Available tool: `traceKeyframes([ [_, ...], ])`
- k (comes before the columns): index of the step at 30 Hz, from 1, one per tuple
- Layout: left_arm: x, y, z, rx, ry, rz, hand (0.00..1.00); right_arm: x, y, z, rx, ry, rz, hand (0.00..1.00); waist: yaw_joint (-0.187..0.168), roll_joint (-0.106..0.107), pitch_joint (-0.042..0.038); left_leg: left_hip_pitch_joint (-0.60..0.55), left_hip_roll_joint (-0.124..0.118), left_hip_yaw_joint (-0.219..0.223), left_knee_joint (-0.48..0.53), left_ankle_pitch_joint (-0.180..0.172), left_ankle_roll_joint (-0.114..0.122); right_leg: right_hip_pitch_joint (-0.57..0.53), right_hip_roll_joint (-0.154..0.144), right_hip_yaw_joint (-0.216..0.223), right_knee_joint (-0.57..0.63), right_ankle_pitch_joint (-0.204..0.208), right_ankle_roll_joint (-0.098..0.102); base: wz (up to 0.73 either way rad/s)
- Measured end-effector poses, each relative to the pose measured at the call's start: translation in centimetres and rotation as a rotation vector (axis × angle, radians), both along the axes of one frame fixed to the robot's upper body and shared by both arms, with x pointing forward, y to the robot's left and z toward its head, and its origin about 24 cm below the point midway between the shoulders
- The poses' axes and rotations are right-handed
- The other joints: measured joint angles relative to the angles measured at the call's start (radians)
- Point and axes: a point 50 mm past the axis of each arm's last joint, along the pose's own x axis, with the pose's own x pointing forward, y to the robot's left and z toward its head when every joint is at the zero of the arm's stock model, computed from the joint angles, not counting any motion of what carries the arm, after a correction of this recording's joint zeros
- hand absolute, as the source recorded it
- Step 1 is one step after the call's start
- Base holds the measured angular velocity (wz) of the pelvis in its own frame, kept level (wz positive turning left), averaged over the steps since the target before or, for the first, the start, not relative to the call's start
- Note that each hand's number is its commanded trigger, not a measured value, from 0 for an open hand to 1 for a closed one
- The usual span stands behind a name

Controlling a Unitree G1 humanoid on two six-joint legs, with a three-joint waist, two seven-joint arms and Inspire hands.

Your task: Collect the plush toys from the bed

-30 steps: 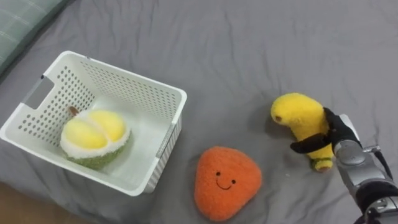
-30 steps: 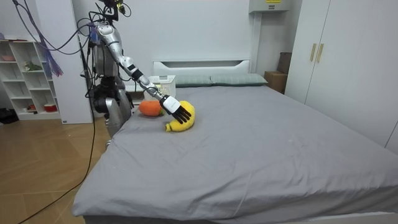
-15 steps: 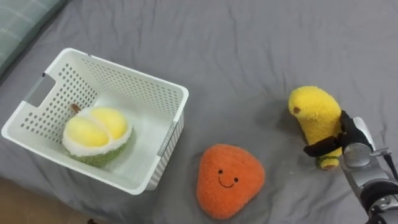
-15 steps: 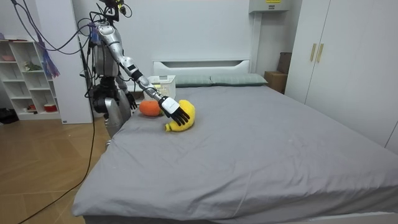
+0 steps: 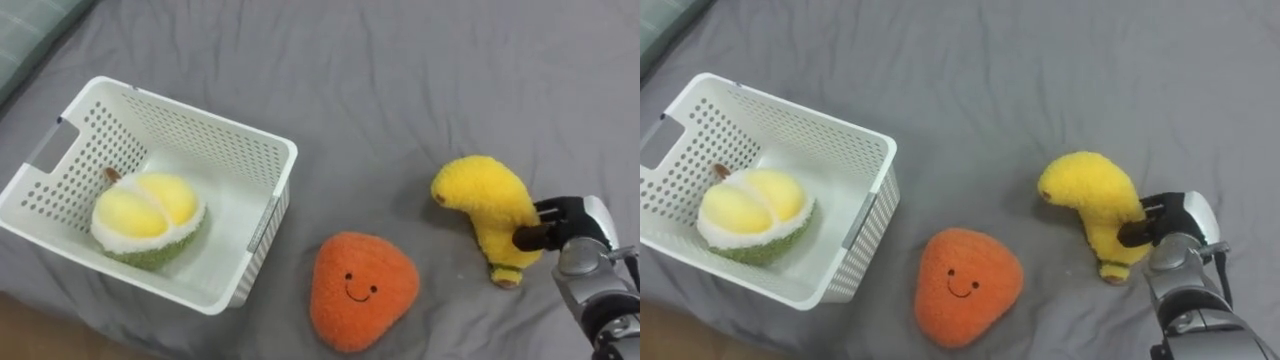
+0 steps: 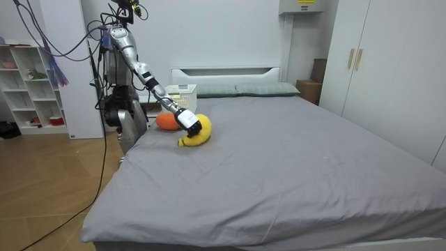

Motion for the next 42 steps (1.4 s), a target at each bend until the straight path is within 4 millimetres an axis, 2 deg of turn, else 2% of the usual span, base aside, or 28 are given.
traceKeyframes([
  [4, -0.5, 0.2, -0.1, 0.003, 0.011, 0.004, 0.0, 0.0, 0.0, 0.0, -0.003, -0.003, -0.005, 1.0, 0.001, 0.005, -0.003, -0.002, 0.0, -0.007, 0.0, 0.0, 0.0, 0.0, -0.001, -0.011, 0.001, 0.0, 0.0, 0.06],
  [9, -0.5, 0.2, 0.0, 0.006, 0.006, 0.003, 0.0, -0.2, -0.1, 0.0, -0.016, -0.01, -0.013, 1.0, 0.002, 0.016, -0.0117, 0.0, -0.001, -0.012, 0.0, 0.0, -0.001, 0.005, -0.002, -0.018, 0.002, 0.0, 0.0, 0.04],
  [15, -0.1, 0.3, 0.2, 0.01, -0.04, -0.001, 0.0, 0.2, 0.0, 0.3, 0.008, -0.052, -0.024, 1.0, -0.006, 0.015, -0.0133, 0.021, -0.002, -0.012, 0.0, 0.001, 0.0, 0.029, -0.007, -0.043, 0.002, 0.0, 0.0, 0.01],
  [20, -0.2, 0.5, 0.3, 0.026, -0.038, -0.016, 0.0, 1.6, 0.7, 1.7, 0.016, -0.144, 0.014, 1.0, -0.01, 0.012, -0.0151, 0.056, -0.002, -0.009, -0.006, 0.001, 0.0, 0.058, -0.008, -0.043, 0.0, 0.0, 0.001, -0.04],
  [24, -0.4, 0.6, 0.5, 0.024, -0.057, -0.022, 0.0, 3.6, 2.7, 4.3, 0.014, -0.303, 0.137, 1.0, -0.034, 0.002, -0.0182, 0.091, -0.002, -0.007, -0.01, 0.001, 0.0, 0.094, -0.009, -0.042, 0.0, -0.002, 0.002, 0.02],
  [26, -0.7, 0.9, 0.5, 0.028, -0.063, 0.003, 0.0, 3.8, 3.6, 5.4, 0.024, -0.361, 0.193, 1.0, -0.035, -0.009, -0.0197, 0.121, -0.003, -0.004, -0.013, 0.001, 0.0, 0.124, -0.01, -0.041, -0.009, -0.003, 0.004, 0.0],
  [30, -1.5, 1.4, 0.5, 0.05, -0.049, 0.016, 0.0, 3.9, 6.0, 8.3, 0.004, -0.518, 0.328, 1.0, -0.037, -0.035, -0.0305, 0.18, -0.004, -0.002, -0.031, 0.0, -0.001, 0.187, -0.012, -0.043, -0.032, -0.005, 0.004, 0.0],
  [33, -1.9, 1.7, 0.6, 0.06, -0.042, 0.022, 0.0, 4.0, 7.0, 10.1, 0.0, -0.6, 0.378, 1.0, -0.036, -0.045, -0.0326, 0.197, -0.005, -0.006, -0.03, -0.001, -0.001, 0.208, -0.005, -0.041, -0.033, -0.005, 0.004, 0.02],
  [36, -2.0, 1.9, 0.7, 0.08, -0.039, 0.003, 0.0, 4.1, 8.1, 12.2, -0.014, -0.678, 0.436, 1.0, -0.036, -0.043, -0.0312, 0.198, -0.007, -0.017, -0.027, -0.001, -0.001, 0.214, -0.005, -0.042, -0.033, -0.005, 0.004, 0.07],
  [38, -2.0, 1.9, 0.7, 0.083, -0.033, -0.01, 0.0, 4.2, 8.6, 13.0, -0.009, -0.712, 0.462, 1.0, -0.034, -0.036, -0.0294, 0.203, -0.01, -0.026, -0.027, -0.001, -0.001, 0.219, -0.006, -0.045, -0.032, -0.005, 0.004, 0.1],
  [39, -2.0, 1.8, 0.7, 0.079, -0.03, -0.012, 0.0, 4.2, 9.0, 13.5, -0.005, -0.725, 0.482, 1.0, -0.031, -0.03, -0.0255, 0.21, -0.01, -0.026, -0.029, -0.001, 0.0, 0.226, -0.006, -0.045, -0.032, -0.005, 0.004, 0.06],
  [42, -2.0, 1.8, 0.8, 0.089, -0.021, -0.044, 0.0, 4.1, 10.7, 14.5, 0.001, -0.749, 0.552, 1.0, -0.02, -0.022, -0.0245, 0.209, -0.011, -0.028, -0.034, -0.001, 0.0, 0.227, -0.008, -0.053, -0.032, -0.007, 0.008, 0.0],
])
